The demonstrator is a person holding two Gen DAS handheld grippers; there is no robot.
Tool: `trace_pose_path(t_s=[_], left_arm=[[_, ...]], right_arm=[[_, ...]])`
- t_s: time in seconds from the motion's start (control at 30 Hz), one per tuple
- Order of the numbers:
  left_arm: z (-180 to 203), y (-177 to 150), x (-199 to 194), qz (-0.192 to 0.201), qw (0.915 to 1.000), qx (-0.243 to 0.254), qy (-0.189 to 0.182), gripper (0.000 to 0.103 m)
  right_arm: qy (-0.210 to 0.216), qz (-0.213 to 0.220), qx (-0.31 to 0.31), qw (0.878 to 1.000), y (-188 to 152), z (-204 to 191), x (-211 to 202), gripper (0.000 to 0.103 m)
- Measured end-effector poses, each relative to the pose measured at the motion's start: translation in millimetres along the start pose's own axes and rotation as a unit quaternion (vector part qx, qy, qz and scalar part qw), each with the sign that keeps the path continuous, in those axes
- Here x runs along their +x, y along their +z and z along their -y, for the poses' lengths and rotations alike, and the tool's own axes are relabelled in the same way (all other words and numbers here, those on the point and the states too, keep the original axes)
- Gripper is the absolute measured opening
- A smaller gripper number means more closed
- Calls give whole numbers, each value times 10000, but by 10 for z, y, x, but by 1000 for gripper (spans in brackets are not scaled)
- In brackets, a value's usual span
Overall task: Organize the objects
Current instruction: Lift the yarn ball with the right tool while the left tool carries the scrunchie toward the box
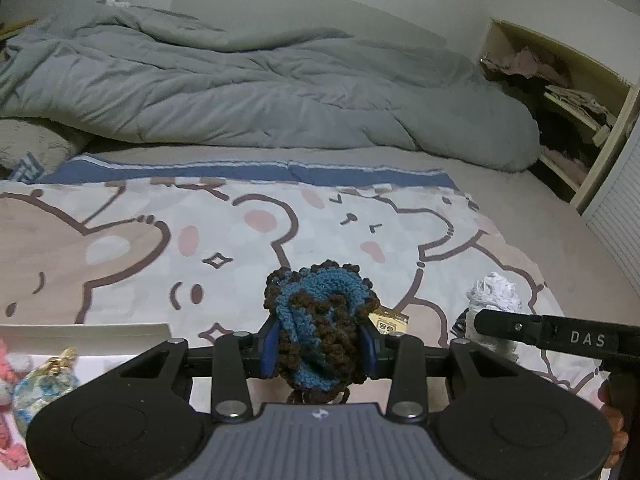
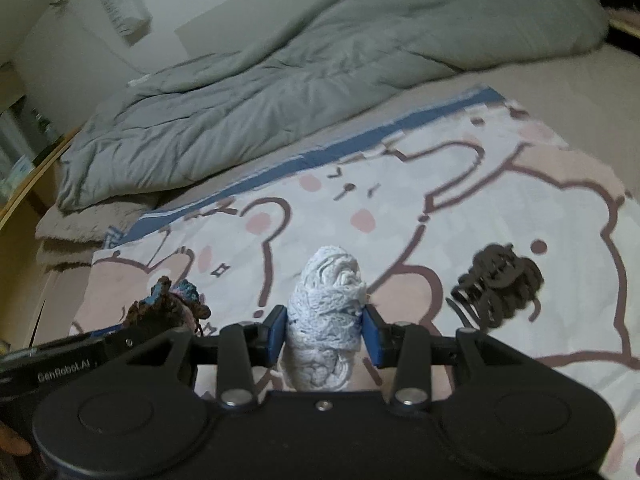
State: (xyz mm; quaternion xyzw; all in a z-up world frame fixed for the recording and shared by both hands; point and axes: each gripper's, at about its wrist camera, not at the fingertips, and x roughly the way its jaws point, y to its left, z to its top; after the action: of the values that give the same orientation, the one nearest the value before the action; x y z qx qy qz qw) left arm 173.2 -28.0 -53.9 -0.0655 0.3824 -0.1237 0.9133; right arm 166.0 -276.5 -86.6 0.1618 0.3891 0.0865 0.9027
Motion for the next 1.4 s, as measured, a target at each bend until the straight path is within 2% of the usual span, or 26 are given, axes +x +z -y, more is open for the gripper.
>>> trace_pose_path(t_s=[0.4, 0.67, 1.17, 1.4], left_arm=[[-196, -27, -527, 424, 9989, -181, 104, 41], [-430, -114, -806, 455, 9983, -243, 264, 41], [-1276, -412, -1467, 544, 9939, -552, 784, 41], [-1671, -622, -1757, 536, 9909, -700, 1016, 41]], right_arm=[[270, 308, -564, 9976, -49, -363, -313, 41], [454, 148, -592, 9971, -141, -612, -344, 41], [1091, -122, -1117, 9877, -467, -1488, -364, 41], [1235, -271, -1384, 9823, -664, -1898, -278, 41]])
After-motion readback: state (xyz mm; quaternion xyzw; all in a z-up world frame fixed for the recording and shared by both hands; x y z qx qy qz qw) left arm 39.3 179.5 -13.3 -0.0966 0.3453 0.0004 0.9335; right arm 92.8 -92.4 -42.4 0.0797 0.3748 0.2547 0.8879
